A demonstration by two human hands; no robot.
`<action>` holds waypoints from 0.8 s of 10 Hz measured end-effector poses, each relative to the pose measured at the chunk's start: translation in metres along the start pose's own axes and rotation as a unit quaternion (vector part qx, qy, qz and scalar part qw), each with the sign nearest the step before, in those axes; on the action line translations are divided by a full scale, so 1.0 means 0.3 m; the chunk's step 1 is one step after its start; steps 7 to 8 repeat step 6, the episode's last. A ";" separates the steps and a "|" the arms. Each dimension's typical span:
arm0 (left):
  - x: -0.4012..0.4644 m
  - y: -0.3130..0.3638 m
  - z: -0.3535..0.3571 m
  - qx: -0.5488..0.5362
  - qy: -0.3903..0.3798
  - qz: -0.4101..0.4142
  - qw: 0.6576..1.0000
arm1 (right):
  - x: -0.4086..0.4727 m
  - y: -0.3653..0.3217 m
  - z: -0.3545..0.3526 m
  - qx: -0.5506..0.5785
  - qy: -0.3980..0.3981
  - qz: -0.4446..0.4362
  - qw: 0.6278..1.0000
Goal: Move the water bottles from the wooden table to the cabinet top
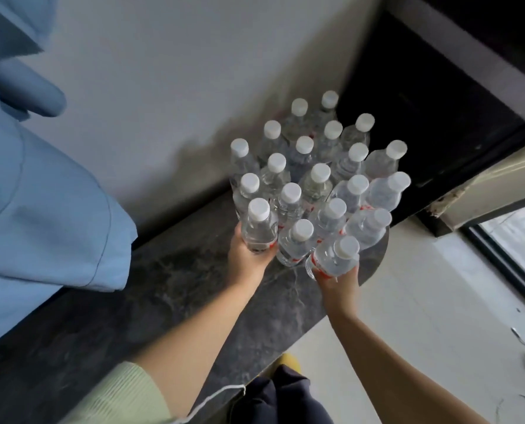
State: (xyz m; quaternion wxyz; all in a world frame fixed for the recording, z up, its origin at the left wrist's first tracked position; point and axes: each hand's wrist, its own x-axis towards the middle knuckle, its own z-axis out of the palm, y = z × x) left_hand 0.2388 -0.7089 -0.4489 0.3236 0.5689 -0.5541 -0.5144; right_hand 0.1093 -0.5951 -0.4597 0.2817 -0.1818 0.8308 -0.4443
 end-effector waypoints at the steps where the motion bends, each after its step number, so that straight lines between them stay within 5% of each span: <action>1: 0.033 -0.062 0.013 -0.004 -0.023 0.014 1.000 | 0.019 0.063 0.031 -0.012 0.008 0.021 1.000; 4: 0.069 -0.157 0.034 -0.008 -0.060 0.048 0.997 | 0.040 0.114 0.050 -0.003 -0.001 0.028 1.000; 6: -0.009 -0.140 -0.049 0.102 -0.089 -0.059 0.989 | 0.000 0.081 0.006 -0.027 -0.036 0.047 0.998; 8: -0.009 -0.140 -0.049 0.102 -0.089 -0.059 0.989 | 0.000 0.081 0.006 -0.027 -0.036 0.047 0.998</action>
